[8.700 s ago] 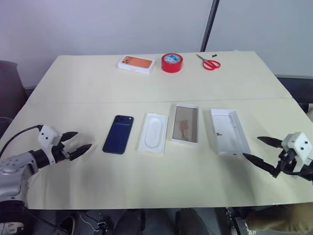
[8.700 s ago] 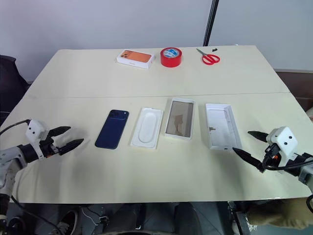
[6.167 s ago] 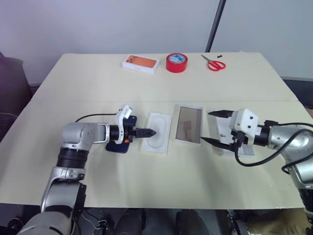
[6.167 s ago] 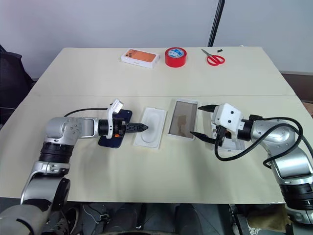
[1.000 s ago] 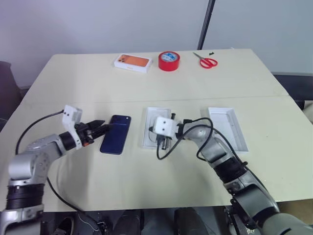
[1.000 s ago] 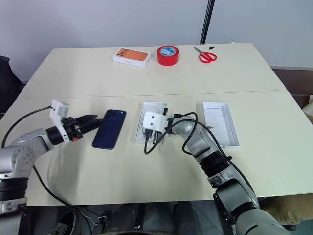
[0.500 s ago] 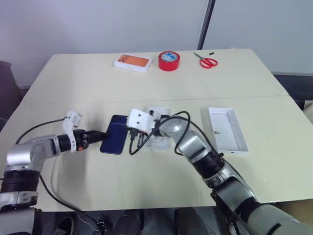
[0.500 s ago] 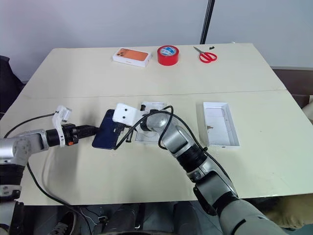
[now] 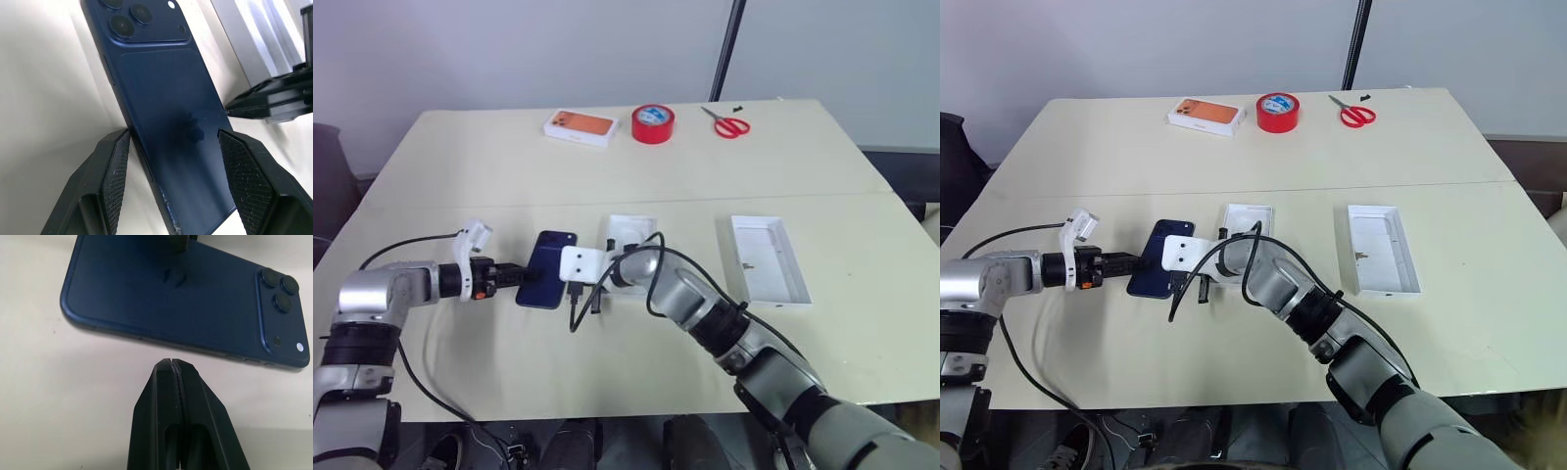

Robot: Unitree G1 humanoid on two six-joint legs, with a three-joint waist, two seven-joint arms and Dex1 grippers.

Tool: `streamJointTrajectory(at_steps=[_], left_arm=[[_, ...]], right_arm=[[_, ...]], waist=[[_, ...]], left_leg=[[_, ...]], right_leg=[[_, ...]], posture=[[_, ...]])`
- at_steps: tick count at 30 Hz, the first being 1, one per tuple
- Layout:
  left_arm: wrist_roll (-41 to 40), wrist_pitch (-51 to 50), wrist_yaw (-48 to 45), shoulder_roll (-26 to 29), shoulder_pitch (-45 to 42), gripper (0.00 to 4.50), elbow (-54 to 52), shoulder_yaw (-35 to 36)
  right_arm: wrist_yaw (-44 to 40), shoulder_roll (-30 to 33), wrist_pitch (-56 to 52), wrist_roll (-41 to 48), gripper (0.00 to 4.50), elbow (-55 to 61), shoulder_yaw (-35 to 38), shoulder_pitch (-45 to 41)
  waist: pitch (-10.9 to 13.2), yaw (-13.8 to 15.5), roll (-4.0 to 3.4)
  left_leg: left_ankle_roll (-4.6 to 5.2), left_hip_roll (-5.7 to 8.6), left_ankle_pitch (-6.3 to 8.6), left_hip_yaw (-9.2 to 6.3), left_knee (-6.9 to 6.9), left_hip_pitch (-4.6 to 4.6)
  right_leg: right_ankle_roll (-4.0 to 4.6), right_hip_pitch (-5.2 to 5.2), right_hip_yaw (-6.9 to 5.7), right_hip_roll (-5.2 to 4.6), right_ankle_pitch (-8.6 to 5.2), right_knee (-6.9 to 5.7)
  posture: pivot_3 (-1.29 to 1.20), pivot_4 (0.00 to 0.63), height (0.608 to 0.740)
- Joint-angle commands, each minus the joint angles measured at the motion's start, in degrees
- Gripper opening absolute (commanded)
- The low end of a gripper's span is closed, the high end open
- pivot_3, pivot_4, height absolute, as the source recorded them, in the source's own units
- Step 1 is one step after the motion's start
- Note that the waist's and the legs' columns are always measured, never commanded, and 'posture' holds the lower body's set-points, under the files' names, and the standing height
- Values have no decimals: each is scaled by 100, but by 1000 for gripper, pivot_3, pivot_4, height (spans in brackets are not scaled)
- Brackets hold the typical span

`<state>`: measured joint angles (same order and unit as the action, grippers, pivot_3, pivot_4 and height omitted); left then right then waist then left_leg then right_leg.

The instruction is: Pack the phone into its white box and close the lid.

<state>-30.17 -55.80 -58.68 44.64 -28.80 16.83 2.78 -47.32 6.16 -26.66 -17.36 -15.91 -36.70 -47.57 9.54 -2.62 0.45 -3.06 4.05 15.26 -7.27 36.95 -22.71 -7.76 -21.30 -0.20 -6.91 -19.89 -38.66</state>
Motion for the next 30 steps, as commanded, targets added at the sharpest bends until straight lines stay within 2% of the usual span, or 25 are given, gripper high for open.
streamJointTrajectory(at_steps=[1,5,11,18,28,30], left_arm=[[42,-319,-59,-323,179,3036,-10,-475],[-103,-596,20,-639,174,3036,-181,-418],[-381,-1150,257,-1047,-62,3036,-240,69],[-153,-1128,291,-923,-222,3036,-254,-43],[-208,-1108,341,-717,-178,3036,123,259],[-278,-1205,390,-723,-181,2482,256,400]], right_arm=[[61,-128,71,-63,11,-79,-32,-94],[20,-70,127,-87,11,-78,-13,-62],[-52,43,225,-119,11,-34,-64,16],[-19,-13,249,-127,11,-92,-7,-22],[5,17,325,-157,11,-82,23,19],[4,29,339,-164,0,-78,27,37]], waist=[[-16,9,-11],[-36,16,-29],[-61,49,-49],[-61,3,-47],[-61,-10,-47],[-61,-21,-47]], left_leg=[[0,0,0,-1,1,0],[1,2,0,-2,0,10],[6,13,3,-34,2,22],[4,11,2,-37,1,21],[3,8,2,-36,-3,20],[3,8,2,-35,-5,20]], right_leg=[[0,2,0,-1,0,0],[0,14,2,-3,0,1],[-1,43,5,-9,0,4],[-2,45,5,-4,-1,13],[-2,44,5,-1,-1,21],[-2,43,5,0,-1,21]], posture=[[0,150,740],[0,150,740],[0,150,740],[0,150,740],[0,150,740],[0,150,740]])
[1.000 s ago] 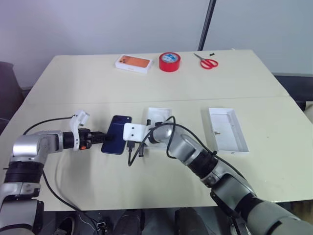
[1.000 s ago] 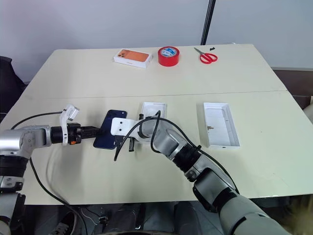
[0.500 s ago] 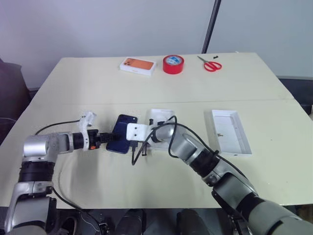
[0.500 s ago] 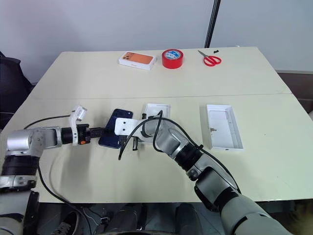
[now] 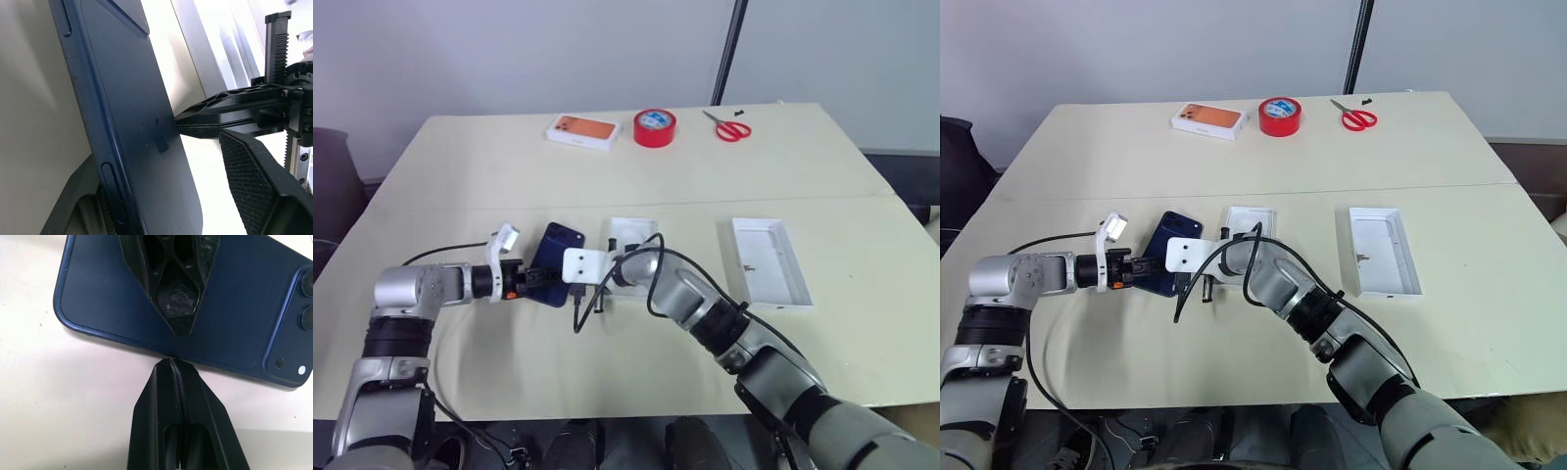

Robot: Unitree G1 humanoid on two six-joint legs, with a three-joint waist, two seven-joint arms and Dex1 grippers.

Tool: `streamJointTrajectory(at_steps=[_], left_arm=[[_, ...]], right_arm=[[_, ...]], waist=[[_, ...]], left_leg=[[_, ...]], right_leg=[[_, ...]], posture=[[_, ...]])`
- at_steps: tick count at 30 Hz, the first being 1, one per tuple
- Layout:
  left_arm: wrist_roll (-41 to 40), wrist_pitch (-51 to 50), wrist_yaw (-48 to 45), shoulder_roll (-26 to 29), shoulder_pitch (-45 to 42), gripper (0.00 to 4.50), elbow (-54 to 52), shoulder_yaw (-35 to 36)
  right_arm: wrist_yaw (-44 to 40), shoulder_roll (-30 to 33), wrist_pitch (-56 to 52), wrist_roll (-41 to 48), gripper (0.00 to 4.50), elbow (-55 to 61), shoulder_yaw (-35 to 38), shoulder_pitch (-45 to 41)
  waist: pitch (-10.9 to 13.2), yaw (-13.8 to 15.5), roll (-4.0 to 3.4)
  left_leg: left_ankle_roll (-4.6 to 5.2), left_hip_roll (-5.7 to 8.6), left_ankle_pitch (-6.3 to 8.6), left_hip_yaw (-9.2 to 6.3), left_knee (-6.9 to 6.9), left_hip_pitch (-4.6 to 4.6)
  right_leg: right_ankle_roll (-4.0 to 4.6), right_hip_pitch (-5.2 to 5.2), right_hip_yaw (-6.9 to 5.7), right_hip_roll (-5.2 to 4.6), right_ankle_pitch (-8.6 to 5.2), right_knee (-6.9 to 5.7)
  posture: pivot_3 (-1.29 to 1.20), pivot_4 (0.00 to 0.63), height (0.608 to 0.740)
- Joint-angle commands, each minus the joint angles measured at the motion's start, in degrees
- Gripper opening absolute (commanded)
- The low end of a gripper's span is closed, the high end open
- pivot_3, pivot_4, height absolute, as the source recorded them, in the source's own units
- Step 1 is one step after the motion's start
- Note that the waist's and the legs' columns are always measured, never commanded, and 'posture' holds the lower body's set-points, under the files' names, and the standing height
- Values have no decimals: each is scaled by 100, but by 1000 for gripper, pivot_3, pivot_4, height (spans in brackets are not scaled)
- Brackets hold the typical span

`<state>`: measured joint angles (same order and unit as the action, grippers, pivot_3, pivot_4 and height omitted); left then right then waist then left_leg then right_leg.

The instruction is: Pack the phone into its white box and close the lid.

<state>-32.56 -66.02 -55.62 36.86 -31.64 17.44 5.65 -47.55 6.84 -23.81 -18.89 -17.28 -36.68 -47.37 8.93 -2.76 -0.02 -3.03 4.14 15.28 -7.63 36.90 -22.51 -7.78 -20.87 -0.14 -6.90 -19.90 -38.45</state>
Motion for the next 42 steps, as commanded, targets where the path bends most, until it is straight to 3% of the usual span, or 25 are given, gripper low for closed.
streamJointTrajectory(at_steps=[1,4,12,15,18,26,29,33,38,42], left_arm=[[-67,-198,78,71,127,2180,177,129],[-98,-205,127,67,182,716,118,128],[-144,-208,380,-45,326,716,173,206],[-205,-289,446,-104,327,112,195,277],[-239,-288,447,-112,339,28,172,285],[-873,-673,713,-379,159,28,317,1333],[-1348,-762,992,-709,270,0,-149,1975],[-1657,-1066,1446,-1039,484,0,-465,2352],[-1862,-1119,1854,-1262,490,0,-820,2500],[-1998,-1193,2040,-1347,412,0,-891,2484]], right_arm=[[27,-28,60,-18,0,53,27,19],[36,-7,86,-35,0,29,37,11],[73,18,114,-42,0,52,50,52],[121,7,109,-16,0,123,86,97],[148,-55,76,162,0,283,273,135],[120,-391,-374,1299,0,870,1346,370],[-242,-241,-609,2005,906,1434,1820,659],[-546,212,-661,2590,2822,2297,2179,1124],[-1046,1271,23,2363,2822,2696,1756,1699],[-1159,1752,413,2229,2822,2745,1565,1952]], waist=[[0,-18,0],[0,-61,1],[0,-116,1],[-1,-111,1],[-1,-115,1],[0,-114,1],[4,-101,8],[6,-76,12],[10,-63,18],[12,-74,22]], left_leg=[[-1,0,0,1,0,0],[-1,0,-1,0,-3,-1],[-8,-3,-4,0,-11,0],[-8,-3,-5,0,-11,1],[-10,-4,-6,-1,-11,4],[-12,-10,-7,-1,-13,1],[-12,-12,-7,-2,-12,-7],[-12,-8,-7,-6,0,-55],[-12,-7,-7,-6,14,-78],[-11,-6,-7,-2,14,-80]], right_leg=[[0,-2,0,1,0,0],[0,-4,0,4,0,0],[0,-5,1,6,0,0],[0,-3,2,6,0,1],[0,-1,2,6,0,1],[0,-4,2,6,0,0],[0,-4,2,5,0,2],[0,-22,2,0,0,9],[0,-46,0,3,0,-3],[0,-47,1,5,0,-2]], posture=[[0,150,740],[0,150,740],[0,150,740],[0,150,740],[0,150,740],[0,150,740],[0,150,740],[0,150,740],[0,150,740],[0,150,740]])
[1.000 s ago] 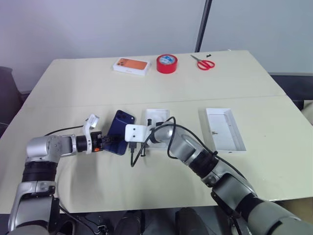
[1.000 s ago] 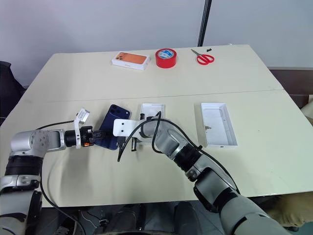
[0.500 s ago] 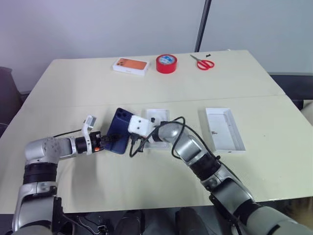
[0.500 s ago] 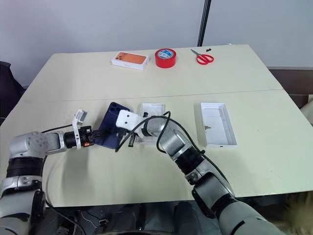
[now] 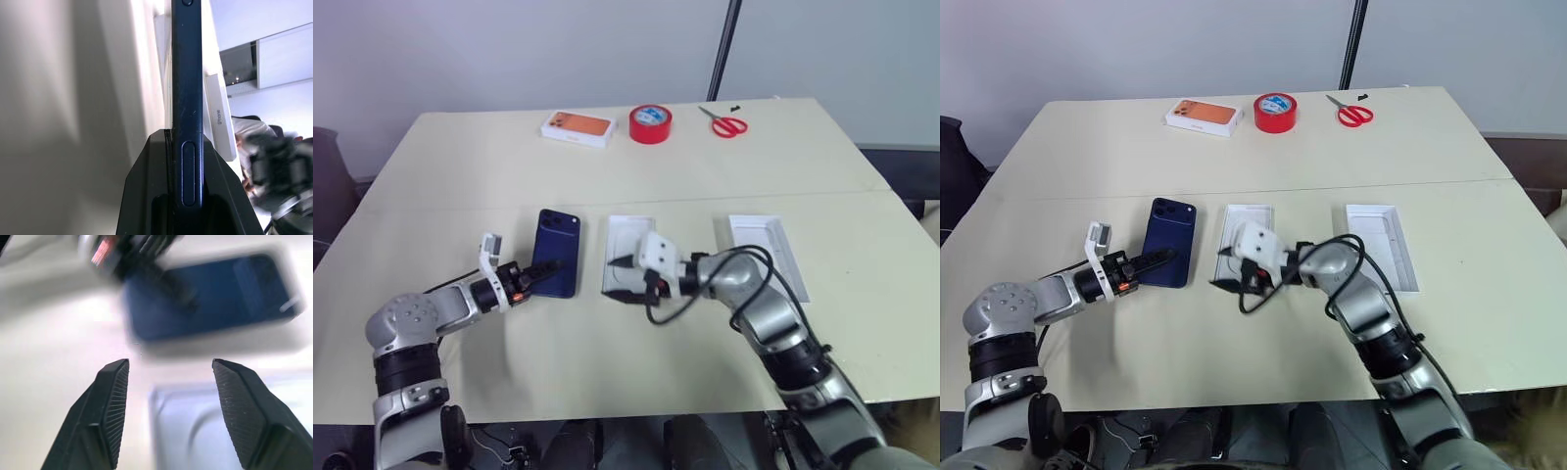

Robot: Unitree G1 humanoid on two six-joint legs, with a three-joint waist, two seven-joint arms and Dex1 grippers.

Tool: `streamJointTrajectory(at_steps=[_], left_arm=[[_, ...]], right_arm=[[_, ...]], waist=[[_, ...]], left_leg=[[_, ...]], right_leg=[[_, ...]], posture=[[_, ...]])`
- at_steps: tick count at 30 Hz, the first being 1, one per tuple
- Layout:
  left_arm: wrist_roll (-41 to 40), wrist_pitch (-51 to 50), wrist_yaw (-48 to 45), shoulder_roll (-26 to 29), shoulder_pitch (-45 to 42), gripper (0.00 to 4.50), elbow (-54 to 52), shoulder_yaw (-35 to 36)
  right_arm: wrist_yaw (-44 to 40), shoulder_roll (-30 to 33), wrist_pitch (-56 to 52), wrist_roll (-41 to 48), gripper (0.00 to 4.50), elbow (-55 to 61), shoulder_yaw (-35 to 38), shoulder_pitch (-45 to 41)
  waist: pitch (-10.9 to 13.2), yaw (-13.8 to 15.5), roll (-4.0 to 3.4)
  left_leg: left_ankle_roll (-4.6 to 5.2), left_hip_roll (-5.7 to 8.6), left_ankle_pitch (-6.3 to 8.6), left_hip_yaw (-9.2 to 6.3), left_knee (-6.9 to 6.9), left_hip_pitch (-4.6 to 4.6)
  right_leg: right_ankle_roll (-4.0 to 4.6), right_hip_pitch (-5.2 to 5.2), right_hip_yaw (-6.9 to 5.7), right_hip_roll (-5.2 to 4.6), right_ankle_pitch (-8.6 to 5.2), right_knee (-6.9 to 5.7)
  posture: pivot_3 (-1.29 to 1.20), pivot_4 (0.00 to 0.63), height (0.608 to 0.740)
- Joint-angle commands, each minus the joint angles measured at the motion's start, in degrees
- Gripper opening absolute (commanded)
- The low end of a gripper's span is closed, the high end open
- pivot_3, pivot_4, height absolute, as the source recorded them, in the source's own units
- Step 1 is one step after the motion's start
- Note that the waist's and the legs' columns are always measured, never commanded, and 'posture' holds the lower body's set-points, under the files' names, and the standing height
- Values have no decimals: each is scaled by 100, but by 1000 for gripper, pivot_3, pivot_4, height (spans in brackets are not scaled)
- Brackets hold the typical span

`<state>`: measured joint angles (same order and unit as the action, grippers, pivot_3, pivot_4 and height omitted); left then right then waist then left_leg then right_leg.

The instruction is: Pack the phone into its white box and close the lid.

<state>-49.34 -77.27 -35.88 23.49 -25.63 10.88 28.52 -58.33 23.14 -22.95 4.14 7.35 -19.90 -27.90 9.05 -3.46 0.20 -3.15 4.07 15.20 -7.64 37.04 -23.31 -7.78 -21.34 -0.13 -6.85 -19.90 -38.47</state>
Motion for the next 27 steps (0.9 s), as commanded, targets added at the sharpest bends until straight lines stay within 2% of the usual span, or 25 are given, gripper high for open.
streamJointTrajectory(at_steps=[1,6,9,10,11,27], left_arm=[[-357,-93,115,-32,-222,0,-206,214],[-428,-53,249,-70,-313,0,-187,186],[-479,-53,312,-72,-355,0,-148,203],[-526,-85,343,-88,-380,0,-109,239],[-531,-76,380,-93,-392,0,-95,246],[-850,-206,508,-41,-388,0,-98,163]], right_arm=[[-62,198,399,-132,2822,245,-145,38],[32,324,676,-278,2822,62,-203,93],[86,313,666,-292,1951,57,-214,113],[109,332,714,-347,1317,45,-241,121],[118,335,709,-355,1042,45,-254,137],[214,260,649,-228,1042,-17,-160,136]], waist=[[0,-4,1],[2,20,4],[2,38,4],[3,45,5],[3,56,5],[3,96,6]], left_leg=[[0,0,0,0,0,0],[0,0,0,0,2,0],[-1,-1,0,0,2,0],[-1,-2,0,0,2,0],[-1,-2,0,0,3,0],[-1,-1,0,-1,4,-2]], right_leg=[[0,0,0,1,0,0],[0,2,0,1,0,2],[0,2,-1,1,0,2],[0,2,-1,1,0,2],[0,3,-1,1,0,3],[0,3,-1,0,0,5]], posture=[[0,150,740],[0,150,740],[0,150,740],[0,150,740],[0,150,740],[0,150,740]])
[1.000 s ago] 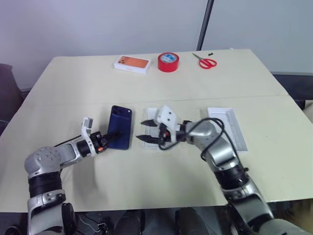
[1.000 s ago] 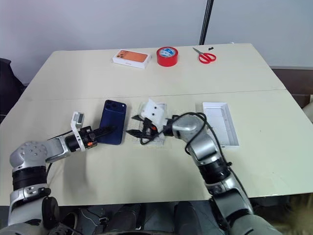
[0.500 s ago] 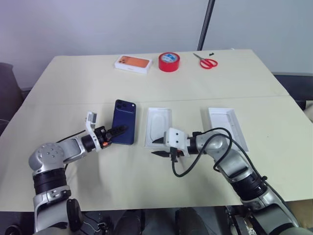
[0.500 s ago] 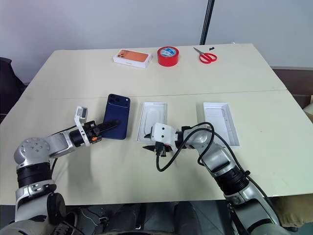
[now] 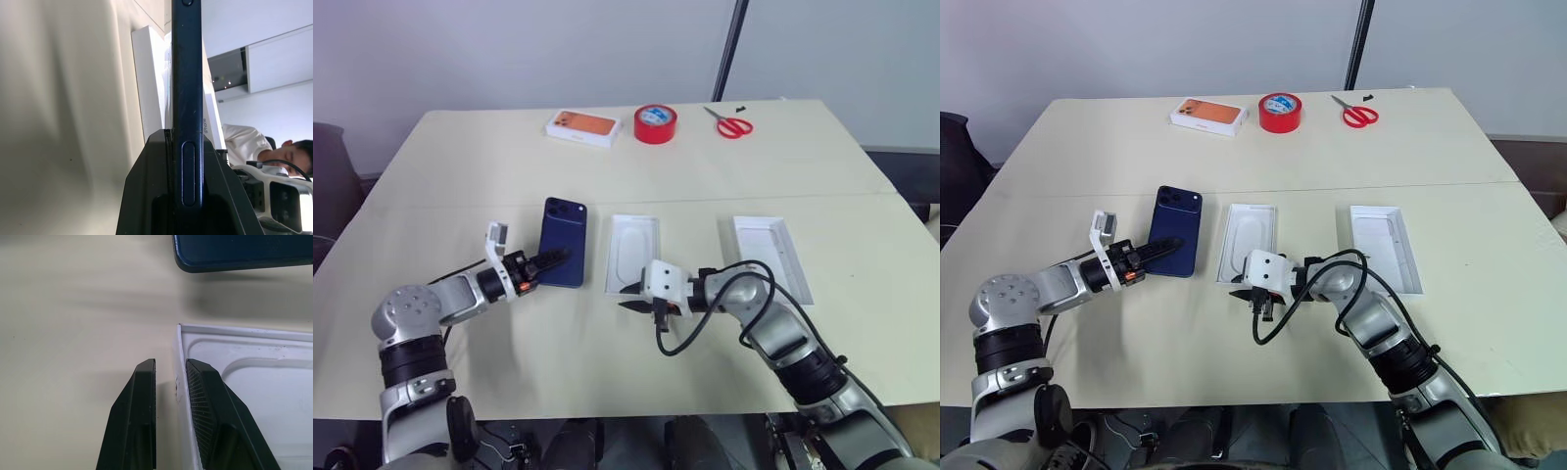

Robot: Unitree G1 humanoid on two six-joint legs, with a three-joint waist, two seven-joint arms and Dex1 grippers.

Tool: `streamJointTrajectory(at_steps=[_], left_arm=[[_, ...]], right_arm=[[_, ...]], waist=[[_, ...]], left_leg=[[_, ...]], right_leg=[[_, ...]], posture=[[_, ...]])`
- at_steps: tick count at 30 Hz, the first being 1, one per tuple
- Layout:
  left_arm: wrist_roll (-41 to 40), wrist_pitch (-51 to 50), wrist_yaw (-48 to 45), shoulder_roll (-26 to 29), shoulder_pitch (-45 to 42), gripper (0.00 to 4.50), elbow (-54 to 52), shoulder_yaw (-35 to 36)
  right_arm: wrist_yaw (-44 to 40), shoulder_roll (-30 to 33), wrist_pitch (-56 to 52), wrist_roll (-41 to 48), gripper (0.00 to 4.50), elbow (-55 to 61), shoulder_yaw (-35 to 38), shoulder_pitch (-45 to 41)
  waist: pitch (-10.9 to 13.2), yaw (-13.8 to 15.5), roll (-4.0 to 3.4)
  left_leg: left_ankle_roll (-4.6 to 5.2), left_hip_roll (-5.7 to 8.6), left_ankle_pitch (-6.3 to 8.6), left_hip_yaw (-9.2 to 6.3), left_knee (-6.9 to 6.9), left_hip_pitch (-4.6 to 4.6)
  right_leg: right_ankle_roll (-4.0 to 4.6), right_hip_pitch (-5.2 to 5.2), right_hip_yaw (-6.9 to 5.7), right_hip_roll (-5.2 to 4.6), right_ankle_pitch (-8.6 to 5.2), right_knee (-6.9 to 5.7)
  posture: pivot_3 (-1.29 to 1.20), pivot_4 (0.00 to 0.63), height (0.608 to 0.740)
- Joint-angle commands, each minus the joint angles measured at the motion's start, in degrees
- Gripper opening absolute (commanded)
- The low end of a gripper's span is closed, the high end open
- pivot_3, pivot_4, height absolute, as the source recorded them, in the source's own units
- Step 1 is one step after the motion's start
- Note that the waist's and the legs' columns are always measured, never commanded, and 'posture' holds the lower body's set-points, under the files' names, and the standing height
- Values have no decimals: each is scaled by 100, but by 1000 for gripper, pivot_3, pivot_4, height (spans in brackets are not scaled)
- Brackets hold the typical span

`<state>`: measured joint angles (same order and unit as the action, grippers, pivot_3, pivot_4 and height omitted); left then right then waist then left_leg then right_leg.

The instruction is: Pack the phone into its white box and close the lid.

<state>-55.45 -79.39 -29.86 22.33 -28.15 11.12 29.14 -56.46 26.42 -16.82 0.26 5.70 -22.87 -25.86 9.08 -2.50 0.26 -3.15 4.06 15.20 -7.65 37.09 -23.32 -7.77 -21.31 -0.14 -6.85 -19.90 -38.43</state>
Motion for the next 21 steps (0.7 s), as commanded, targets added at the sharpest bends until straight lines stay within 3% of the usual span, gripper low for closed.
streamJointTrajectory(at_steps=[1,21], left_arm=[[-245,8,-100,84,-145,0,-101,102],[-333,-67,-35,46,-107,0,-150,52]], right_arm=[[27,-74,30,172,1042,147,148,-76],[115,20,382,-91,1042,-266,11,-51]], waist=[[0,-2,0],[0,-2,0]], left_leg=[[0,0,0,0,0,0],[0,1,0,0,1,0]], right_leg=[[0,0,0,0,0,0],[0,0,0,0,0,0]], posture=[[0,150,740],[0,150,740]])
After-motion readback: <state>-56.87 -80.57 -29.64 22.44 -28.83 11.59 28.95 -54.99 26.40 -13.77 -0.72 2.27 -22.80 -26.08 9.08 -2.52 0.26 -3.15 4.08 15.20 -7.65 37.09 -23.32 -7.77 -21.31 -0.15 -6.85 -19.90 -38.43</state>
